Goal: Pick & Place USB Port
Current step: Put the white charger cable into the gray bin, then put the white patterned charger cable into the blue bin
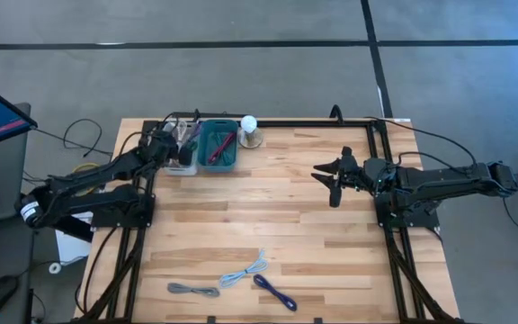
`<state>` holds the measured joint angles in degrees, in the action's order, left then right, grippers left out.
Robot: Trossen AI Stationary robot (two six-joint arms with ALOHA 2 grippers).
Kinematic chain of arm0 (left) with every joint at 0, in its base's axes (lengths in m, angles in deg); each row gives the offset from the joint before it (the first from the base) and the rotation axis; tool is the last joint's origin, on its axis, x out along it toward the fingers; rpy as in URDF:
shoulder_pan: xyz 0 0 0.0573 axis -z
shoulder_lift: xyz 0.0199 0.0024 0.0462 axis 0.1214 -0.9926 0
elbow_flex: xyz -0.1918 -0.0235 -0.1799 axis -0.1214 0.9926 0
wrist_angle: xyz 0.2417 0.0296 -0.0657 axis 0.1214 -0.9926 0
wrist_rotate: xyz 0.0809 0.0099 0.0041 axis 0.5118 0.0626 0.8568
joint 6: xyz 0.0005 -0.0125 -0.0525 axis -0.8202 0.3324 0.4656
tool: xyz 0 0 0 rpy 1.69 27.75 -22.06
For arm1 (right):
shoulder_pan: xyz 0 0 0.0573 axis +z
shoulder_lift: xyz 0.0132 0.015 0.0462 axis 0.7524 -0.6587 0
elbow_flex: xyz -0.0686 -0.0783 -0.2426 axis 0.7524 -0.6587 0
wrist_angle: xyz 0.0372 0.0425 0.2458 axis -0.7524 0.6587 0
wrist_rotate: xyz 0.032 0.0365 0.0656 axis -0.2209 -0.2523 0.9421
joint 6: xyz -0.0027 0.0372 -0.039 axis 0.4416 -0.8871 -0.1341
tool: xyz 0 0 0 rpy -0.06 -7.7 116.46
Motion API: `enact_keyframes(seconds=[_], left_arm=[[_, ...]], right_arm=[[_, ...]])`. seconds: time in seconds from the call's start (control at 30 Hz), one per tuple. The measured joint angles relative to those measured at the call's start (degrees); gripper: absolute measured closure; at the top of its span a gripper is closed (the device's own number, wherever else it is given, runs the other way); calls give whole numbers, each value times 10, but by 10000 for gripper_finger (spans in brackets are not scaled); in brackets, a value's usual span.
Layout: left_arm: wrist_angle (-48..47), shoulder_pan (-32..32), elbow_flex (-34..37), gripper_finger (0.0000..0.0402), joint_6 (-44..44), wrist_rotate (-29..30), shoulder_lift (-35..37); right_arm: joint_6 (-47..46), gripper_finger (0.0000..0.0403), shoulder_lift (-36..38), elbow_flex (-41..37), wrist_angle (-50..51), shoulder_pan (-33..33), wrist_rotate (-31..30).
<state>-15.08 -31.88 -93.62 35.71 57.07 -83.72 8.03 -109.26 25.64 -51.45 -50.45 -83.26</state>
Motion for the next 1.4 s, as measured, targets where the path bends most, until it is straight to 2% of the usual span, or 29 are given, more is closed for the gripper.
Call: enact_keyframes(seconds=[0.23,0.47,0.6,0.83,1.03,1.2,1.3,1.4], left_arm=[[7,0,0,301,-22,1,0],[15,4,0,293,-27,-8,0],[43,11,0,301,-28,-61,0],[150,18,0,313,-28,-164,0],[225,19,0,326,-53,-318,0],[224,54,0,344,-98,-439,0],[224,107,-1,354,-128,-449,0],[224,163,-16,361,-152,-411,0]], right_arm=[[0,285,0,0,0,0,0],[0,285,0,0,0,0,0],[0,285,0,0,0,0,0],[0,285,0,0,-7,0,0],[0,285,0,0,-10,0,0],[0,285,0,0,-9,0,0],[0,285,0,0,-9,0,1],[0,285,0,0,-10,0,1]])
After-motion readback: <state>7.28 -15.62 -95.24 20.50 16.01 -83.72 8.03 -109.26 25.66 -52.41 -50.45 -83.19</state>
